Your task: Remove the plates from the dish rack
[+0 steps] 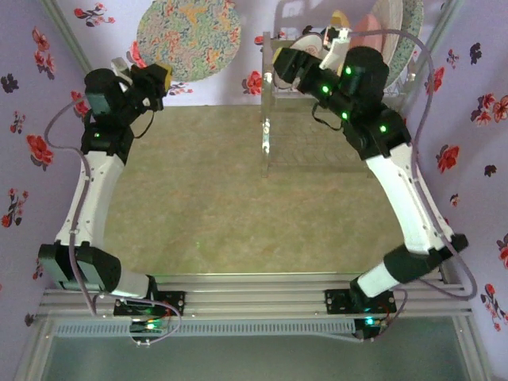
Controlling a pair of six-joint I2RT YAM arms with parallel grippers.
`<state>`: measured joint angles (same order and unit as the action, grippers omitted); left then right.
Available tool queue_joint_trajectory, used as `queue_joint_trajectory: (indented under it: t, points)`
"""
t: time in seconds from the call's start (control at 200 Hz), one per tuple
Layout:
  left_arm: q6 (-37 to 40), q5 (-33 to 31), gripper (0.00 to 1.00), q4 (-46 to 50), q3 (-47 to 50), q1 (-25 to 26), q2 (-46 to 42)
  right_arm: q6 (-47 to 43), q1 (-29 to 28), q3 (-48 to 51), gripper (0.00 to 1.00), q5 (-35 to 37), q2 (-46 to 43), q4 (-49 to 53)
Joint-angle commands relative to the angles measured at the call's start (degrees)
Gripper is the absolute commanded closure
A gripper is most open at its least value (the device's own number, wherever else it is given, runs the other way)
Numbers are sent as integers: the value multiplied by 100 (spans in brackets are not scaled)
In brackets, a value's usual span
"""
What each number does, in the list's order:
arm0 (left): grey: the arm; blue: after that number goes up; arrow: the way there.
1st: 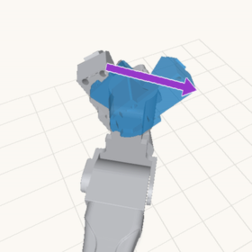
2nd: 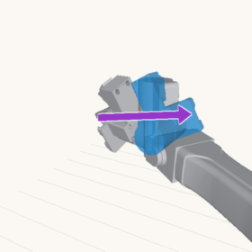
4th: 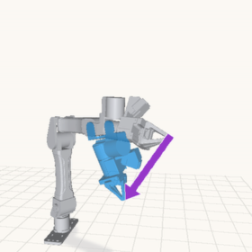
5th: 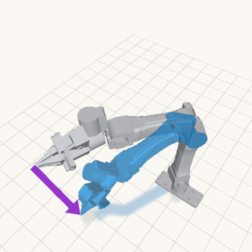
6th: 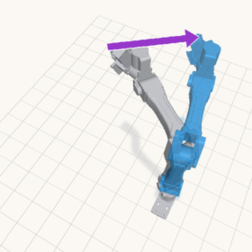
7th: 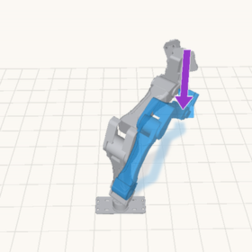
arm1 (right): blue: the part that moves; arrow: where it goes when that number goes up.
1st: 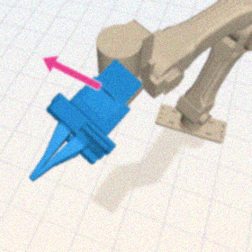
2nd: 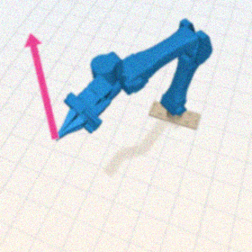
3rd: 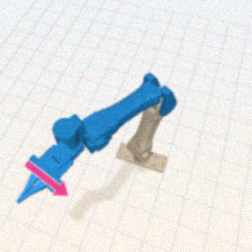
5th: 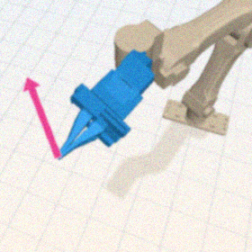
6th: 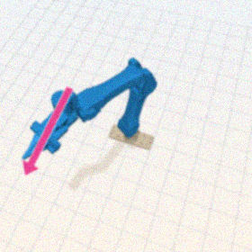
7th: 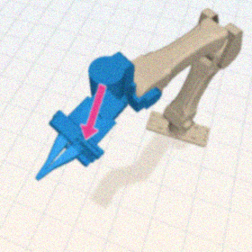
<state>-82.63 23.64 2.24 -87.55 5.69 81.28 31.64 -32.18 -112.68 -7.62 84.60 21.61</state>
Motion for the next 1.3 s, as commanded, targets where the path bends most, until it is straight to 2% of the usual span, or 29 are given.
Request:
queue_joint_trajectory:
  t: [0.0, 0.09, 0.18, 0.355, 0.525, 0.595, 0.775, 1.015, 1.295]
  points:
    - [82, 87, 100, -505, 515, -177, -397, -1981, -462, 862, 26, 511, -554, -924]
    - [267, -13, 100, -530, 1249, -326, -544, -2927, -824, 1611, 20, 706, -976, -1125]
    - [326, -131, 100, -866, 1995, -376, -585, -3466, -1071, 2169, 18, 819, -1291, -1080]
    - [515, -201, 100, -1634, 2986, -332, -241, -3948, -1448, 3091, 14, 1208, -1767, -1215]
    - [690, -202, 100, -2350, 3505, -291, 326, -4157, -1860, 3191, 14, 2210, -1665, -1041]
    - [761, -197, 100, -2577, 3604, -279, 588, -4185, -2020, 3026, 10, 2490, -1491, -836]
    - [792, -184, 100, -3325, 3672, -218, 1354, -4388, -2503, 2655, 8, 3119, -1044, -513]
    - [1019, -160, 100, -3464, 3298, -91, 2191, -4048, -2577, 2386, 2, 2997, -769, -311]
    - [1090, -165, 100, -3546, 2990, -24, 2856, -3972, -2574, 2352, 2, 2959, -716, -213]
